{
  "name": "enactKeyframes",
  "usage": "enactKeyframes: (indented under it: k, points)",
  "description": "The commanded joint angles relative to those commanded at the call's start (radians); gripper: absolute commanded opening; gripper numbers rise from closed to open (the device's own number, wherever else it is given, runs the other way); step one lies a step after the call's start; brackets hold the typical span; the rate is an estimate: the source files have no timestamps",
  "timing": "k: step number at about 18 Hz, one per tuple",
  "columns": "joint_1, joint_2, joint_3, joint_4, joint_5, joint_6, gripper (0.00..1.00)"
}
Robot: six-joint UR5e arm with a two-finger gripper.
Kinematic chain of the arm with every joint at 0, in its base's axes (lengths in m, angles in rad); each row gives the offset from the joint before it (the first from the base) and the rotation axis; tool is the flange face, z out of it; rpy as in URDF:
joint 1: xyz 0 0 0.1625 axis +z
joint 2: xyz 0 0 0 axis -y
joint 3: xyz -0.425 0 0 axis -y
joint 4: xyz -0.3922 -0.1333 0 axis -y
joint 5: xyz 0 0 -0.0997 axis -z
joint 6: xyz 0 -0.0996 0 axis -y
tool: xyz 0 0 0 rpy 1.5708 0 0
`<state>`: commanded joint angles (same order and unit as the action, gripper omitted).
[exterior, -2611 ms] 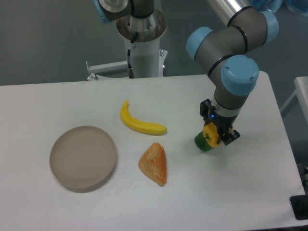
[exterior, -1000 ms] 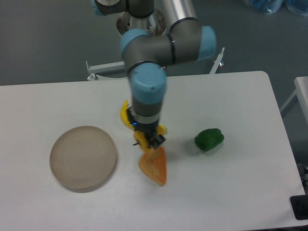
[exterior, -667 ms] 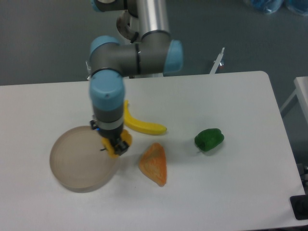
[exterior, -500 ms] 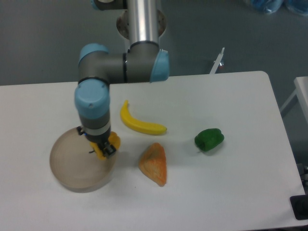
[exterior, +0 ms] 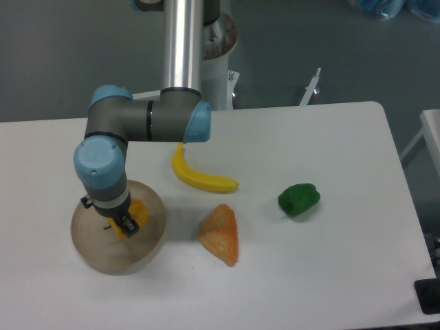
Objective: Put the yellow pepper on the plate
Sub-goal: 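Lower the yellow pepper onto the plate and open the gripper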
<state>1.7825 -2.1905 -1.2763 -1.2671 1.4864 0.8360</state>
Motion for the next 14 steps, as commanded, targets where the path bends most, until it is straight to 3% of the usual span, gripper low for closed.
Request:
enactKeyframes:
  k: [6,11,14]
  points:
    - [-0.005,0.049,0.001,0.002,0.002,0.008,1.00]
    - [0.064,0.107,0.006,0.008,0.011,0.015,1.00]
    - [0.104,0.118,0.002,0.011,0.104,0.056,1.00]
